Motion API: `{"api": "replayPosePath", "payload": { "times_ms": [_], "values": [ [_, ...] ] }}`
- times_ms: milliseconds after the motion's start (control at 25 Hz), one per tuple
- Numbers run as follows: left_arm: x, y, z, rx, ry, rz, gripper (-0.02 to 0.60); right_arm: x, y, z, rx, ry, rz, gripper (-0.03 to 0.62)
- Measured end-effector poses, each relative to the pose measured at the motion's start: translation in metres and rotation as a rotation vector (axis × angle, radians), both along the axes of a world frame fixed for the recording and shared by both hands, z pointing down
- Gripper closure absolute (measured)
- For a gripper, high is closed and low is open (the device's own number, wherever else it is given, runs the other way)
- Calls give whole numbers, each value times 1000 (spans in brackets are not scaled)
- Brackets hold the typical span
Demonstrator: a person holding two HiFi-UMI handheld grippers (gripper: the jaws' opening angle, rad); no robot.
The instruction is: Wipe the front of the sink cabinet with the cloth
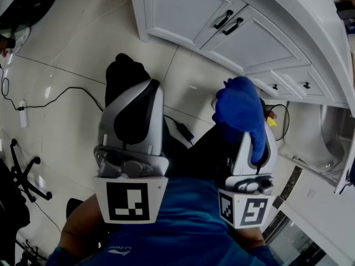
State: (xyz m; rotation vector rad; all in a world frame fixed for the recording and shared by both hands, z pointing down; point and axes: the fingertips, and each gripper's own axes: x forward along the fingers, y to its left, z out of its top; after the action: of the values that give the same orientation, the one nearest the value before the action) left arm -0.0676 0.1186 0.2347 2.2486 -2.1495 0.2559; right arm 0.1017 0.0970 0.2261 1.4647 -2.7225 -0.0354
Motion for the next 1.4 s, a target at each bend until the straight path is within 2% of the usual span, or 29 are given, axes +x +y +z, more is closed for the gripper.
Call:
{"api": "replayPosePath", "payload": {
  "times_ms": [120,320,600,720,960,1080,1200,1400],
  "values": [
    [-10,0,-4,29,-59,-7,575,-12,-3,-12,38,-20,-29,540],
    [-32,-8,5,-6,-103,-11,575,-41,-11,-30,84,-39,-71,542],
    [-65,-52,-11,48,-76,-51,575,-95,-53,-35,124,3,-148,542],
    [-80,-72,-12,63,-43,-94,575,-122,-82,-28,116,29,-182,540],
    [-118,-94,-10,36,15,-198,575,-196,-136,-22,129,33,-238,540],
    [-142,-101,-9,22,1,-245,575,-241,-152,-25,138,54,-262,540],
    [-169,-95,2,-9,4,-298,575,-282,-163,-28,173,33,-288,540],
    [-204,-83,6,-13,37,-362,575,-330,-178,-27,200,37,-283,540]
  ]
}}
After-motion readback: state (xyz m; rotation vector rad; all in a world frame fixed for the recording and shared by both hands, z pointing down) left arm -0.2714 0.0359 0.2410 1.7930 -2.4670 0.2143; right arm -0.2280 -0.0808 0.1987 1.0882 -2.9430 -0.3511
